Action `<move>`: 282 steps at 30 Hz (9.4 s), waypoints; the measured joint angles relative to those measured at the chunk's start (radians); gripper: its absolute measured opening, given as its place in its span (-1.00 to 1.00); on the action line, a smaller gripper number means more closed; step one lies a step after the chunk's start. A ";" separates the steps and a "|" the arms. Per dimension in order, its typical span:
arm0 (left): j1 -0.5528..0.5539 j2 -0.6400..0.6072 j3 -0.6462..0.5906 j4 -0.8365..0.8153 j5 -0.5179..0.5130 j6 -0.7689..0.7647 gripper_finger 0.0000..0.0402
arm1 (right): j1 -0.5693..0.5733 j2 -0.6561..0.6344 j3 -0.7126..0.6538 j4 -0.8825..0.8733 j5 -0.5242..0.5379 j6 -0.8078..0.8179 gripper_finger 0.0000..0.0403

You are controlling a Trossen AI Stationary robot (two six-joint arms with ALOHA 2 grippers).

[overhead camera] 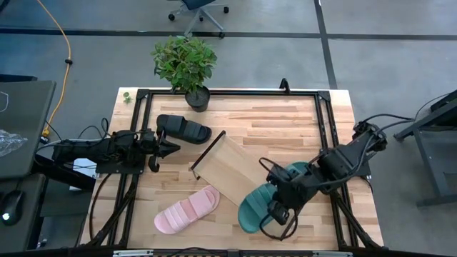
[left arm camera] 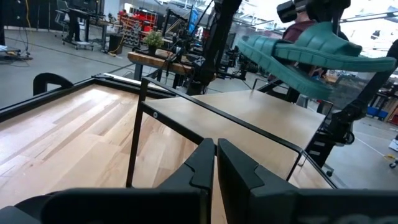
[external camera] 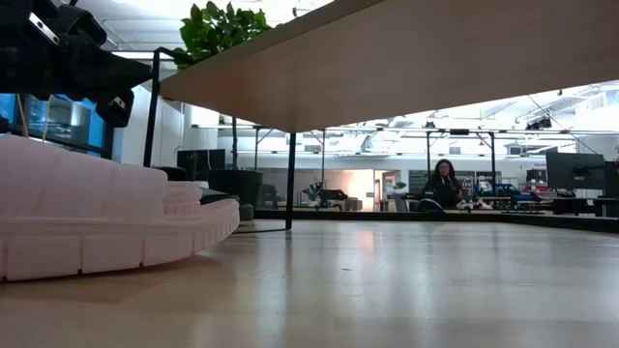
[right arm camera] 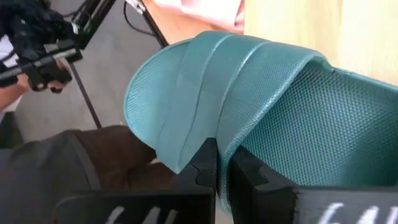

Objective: Pick and place slides into the shelf
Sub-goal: Put the green pair of slides on the shelf, then put the pink pair of slides on the shelf

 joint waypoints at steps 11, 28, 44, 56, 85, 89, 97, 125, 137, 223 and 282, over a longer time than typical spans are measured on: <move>0.000 0.000 0.000 0.000 0.000 0.000 -0.95 | 0.022 0.061 0.081 -0.078 -0.008 0.017 -1.00; 0.000 0.000 0.000 0.002 0.015 0.000 -0.95 | 0.026 0.061 0.082 -0.081 -0.078 -0.107 -1.00; 0.000 0.000 0.000 0.002 0.015 -0.027 -0.95 | 0.059 0.061 0.082 -0.064 -0.092 -0.141 -1.00; 0.000 0.000 0.000 0.002 0.015 -0.030 -0.95 | 0.060 0.075 0.082 -0.013 -0.078 -0.174 -1.00; 0.000 0.000 0.000 0.002 0.015 -0.030 -0.95 | 0.061 0.084 0.080 -0.056 -0.063 -0.257 -1.00; 0.000 0.000 0.000 0.002 0.015 -0.030 -0.95 | 0.061 0.084 0.080 -0.069 -0.060 -0.264 -1.00; 0.000 0.000 0.000 0.002 0.015 -0.030 -0.95 | 0.060 0.084 0.079 -0.104 -0.056 -0.245 -1.00; 0.000 0.000 0.000 0.002 0.015 -0.030 -0.95 | 0.074 0.085 0.004 0.007 -0.051 -0.226 -1.00; 0.000 0.000 0.000 0.002 0.015 -0.028 -0.95 | 0.087 0.114 0.005 0.003 -0.046 -0.218 -1.00; 0.000 0.000 0.000 0.002 0.015 -0.026 -0.95 | 0.105 0.119 -0.030 0.010 -0.044 -0.139 -0.75; 0.000 0.000 0.000 0.002 0.014 -0.033 -0.95 | 0.077 -0.089 -0.030 -0.149 0.415 -0.138 -0.17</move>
